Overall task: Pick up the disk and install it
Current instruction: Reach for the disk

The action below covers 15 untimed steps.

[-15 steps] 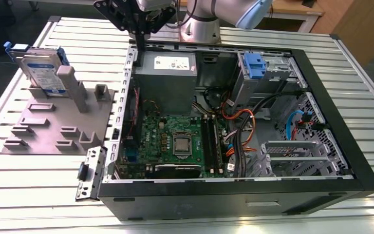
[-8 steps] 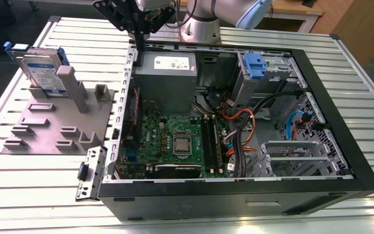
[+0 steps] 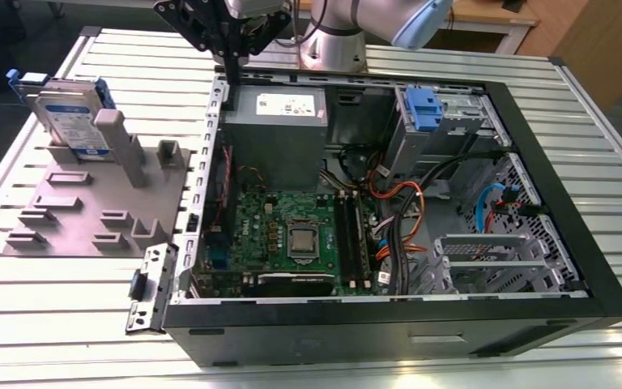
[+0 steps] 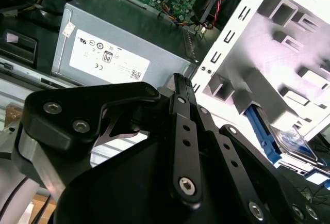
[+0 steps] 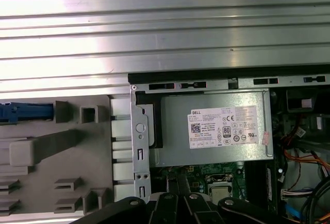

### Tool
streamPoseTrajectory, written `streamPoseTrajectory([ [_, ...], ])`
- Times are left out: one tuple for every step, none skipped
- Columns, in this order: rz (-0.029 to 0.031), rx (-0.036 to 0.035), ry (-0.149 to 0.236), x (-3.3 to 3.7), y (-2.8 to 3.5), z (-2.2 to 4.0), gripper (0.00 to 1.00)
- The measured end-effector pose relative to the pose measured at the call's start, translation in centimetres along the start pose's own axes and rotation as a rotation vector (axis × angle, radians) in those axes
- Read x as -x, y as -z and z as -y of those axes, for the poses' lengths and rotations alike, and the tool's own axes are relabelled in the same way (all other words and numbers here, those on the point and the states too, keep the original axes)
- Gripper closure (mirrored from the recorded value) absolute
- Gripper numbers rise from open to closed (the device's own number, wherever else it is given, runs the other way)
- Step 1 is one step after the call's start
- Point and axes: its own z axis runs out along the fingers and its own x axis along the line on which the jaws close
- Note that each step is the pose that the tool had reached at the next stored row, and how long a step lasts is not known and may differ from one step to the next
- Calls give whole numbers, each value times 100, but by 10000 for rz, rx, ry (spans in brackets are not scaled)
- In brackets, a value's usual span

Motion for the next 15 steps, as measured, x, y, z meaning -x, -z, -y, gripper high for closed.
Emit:
streamPoseTrajectory([
  [0, 0, 1, -12, 1, 1, 89],
  [0, 0, 2, -26, 1, 0, 89],
  [0, 0, 2, -44, 1, -5, 89],
  [0, 0, 1, -64, 1, -13, 89],
  [0, 0, 1, -89, 1, -20, 89],
  [0, 0, 2, -116, 1, -29, 89],
  [0, 0, 3, -139, 1, -41, 89],
  [0, 0, 3, -164, 0, -53, 89],
  [0, 0, 1, -192, 0, -65, 89],
  [0, 0, 1, -218, -1, -76, 89],
  [0, 0, 2, -245, 0, -85, 89],
  [0, 0, 3, -270, -1, -91, 89],
  [1, 1, 2, -292, -1, -98, 89],
  [0, 0, 1, -315, -1, -102, 89],
  [0, 0, 1, -338, -1, -105, 89],
])
